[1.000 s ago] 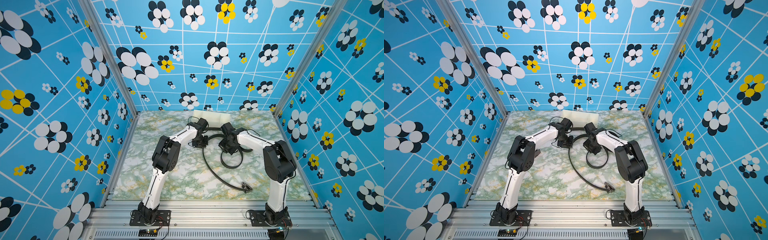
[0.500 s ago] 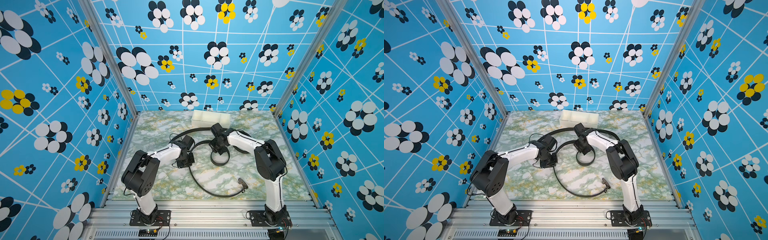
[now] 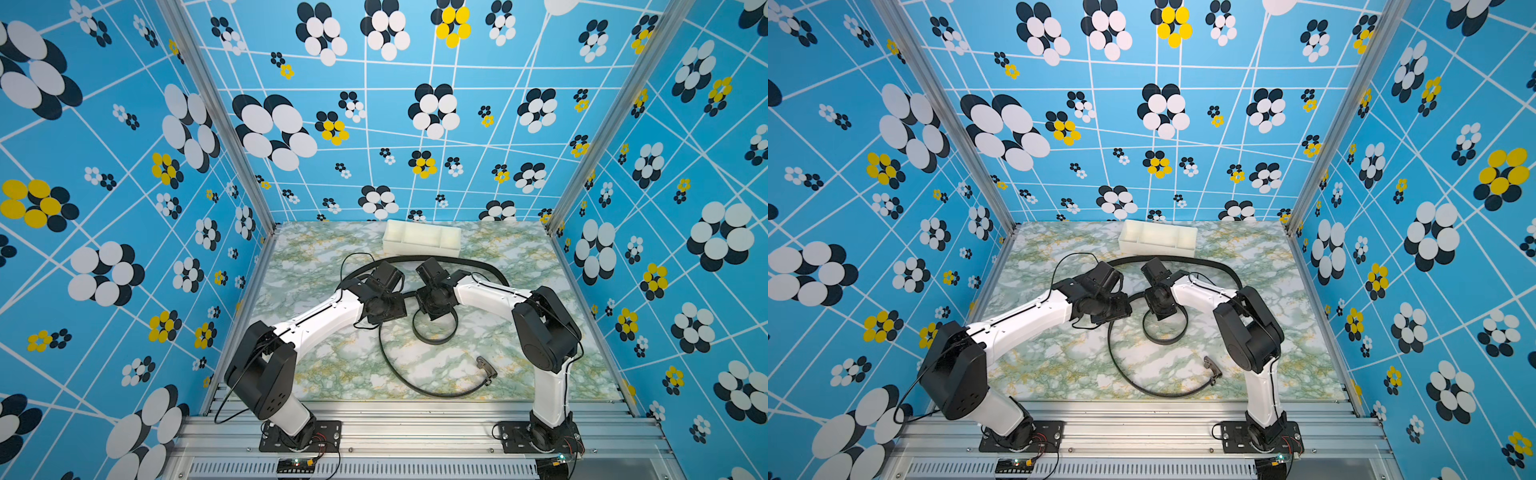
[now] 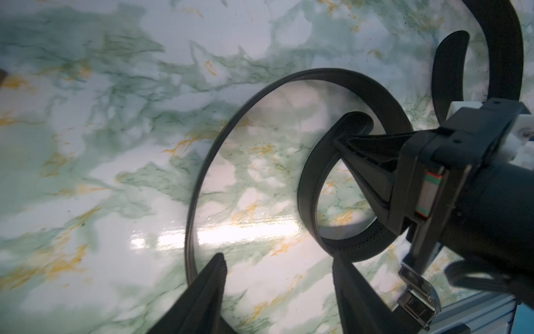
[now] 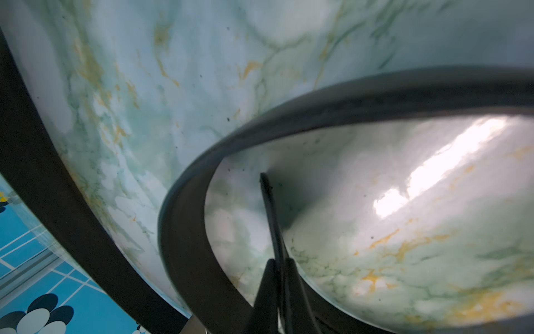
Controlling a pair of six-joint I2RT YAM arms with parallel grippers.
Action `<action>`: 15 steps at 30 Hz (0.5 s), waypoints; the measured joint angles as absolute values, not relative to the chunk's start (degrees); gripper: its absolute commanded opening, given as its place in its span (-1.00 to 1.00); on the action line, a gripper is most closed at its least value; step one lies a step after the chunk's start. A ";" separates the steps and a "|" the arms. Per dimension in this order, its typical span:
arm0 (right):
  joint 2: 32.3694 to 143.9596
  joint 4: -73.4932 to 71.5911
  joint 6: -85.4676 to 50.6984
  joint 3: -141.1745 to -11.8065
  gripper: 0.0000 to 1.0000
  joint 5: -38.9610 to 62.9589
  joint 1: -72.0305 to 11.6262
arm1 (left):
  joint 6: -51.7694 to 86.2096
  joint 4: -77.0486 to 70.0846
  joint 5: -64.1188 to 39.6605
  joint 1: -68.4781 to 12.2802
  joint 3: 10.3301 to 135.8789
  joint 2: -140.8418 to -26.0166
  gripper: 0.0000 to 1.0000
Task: Place the belts into the storage roll
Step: Roll the belt at the center of the board.
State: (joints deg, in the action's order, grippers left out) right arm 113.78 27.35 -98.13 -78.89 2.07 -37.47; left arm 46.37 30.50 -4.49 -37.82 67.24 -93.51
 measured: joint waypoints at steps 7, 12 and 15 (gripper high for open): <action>113.16 25.71 -98.56 -77.54 -1.00 2.24 -37.47 | 46.33 25.91 -8.25 -40.53 69.19 -106.32 0.14; 113.12 25.04 -98.65 -77.41 -1.00 2.35 -37.47 | 46.09 24.60 -9.28 -40.60 70.04 -109.12 -0.20; 112.86 24.38 -98.63 -76.73 -1.00 2.52 -37.43 | 45.21 24.21 -9.41 -40.60 72.38 -111.39 -0.47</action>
State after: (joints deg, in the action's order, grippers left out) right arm 112.86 24.38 -98.63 -76.73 2.52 -37.43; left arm 45.21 24.21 -9.41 -40.60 72.38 -111.39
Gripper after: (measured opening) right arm 0.055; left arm 0.335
